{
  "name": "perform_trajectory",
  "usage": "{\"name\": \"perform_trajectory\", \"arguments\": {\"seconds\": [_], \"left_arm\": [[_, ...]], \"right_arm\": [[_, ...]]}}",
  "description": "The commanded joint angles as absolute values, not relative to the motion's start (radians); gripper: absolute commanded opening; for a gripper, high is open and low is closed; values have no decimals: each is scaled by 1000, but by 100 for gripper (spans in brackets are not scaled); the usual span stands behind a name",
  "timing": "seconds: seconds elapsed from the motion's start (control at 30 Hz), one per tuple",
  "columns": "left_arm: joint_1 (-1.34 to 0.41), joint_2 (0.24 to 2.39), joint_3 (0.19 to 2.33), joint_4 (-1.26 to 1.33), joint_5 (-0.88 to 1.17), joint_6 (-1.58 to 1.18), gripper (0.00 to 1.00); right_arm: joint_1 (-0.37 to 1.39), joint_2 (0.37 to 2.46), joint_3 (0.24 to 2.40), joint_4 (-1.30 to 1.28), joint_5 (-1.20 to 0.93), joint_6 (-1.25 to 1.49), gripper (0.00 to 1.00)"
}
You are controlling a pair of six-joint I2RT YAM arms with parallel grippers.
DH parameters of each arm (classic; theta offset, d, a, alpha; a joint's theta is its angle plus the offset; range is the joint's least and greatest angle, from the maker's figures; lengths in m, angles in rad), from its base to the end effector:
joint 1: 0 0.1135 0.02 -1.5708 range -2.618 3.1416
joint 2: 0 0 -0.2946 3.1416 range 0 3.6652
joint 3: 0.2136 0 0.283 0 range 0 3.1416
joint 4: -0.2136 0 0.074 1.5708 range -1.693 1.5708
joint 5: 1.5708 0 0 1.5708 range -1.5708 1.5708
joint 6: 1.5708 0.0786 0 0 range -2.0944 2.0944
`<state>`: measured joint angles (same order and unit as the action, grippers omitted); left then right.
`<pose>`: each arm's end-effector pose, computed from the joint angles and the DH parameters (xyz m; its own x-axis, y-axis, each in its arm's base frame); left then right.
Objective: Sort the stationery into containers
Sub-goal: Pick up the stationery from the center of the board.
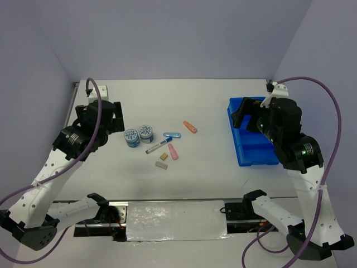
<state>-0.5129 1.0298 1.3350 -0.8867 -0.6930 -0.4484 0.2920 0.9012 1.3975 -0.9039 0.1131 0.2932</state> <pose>0.2219 -0.0674 0.4325 -0.3933 -0.1613 -0.9052 -0.2864 0.9570 -0.0461 0.1859 0.0466 0.4686 -0.4174 0.1744 -0.8918 -0.0691 0.9725 0.2225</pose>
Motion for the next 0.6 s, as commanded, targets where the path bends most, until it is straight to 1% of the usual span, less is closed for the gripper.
{"name": "perform_trajectory", "arguments": {"seconds": [0.0,0.1,0.13,0.27,0.33,0.37,0.47,0.57], "left_arm": [[-508,1026,1315,-827,-677,-440,99],[-505,1016,1272,-793,-641,-451,99],[-502,1011,1220,-752,-625,-448,99],[-431,1037,1125,-703,-465,-471,99],[-374,1072,1083,-680,-414,-476,99],[-332,1103,1072,-651,-344,-472,99],[-273,1164,1040,-614,-287,-469,99],[-255,1276,1025,-585,-214,-434,99]], "right_arm": [[287,890,1379,-862,117,311,100],[288,900,1385,-871,103,311,100],[288,905,1387,-871,97,311,100],[288,913,1370,-862,40,308,100],[287,922,1361,-865,8,305,100],[287,923,1356,-871,5,302,100],[288,933,1336,-880,-26,308,100],[288,968,1342,-910,-61,305,100]]}}
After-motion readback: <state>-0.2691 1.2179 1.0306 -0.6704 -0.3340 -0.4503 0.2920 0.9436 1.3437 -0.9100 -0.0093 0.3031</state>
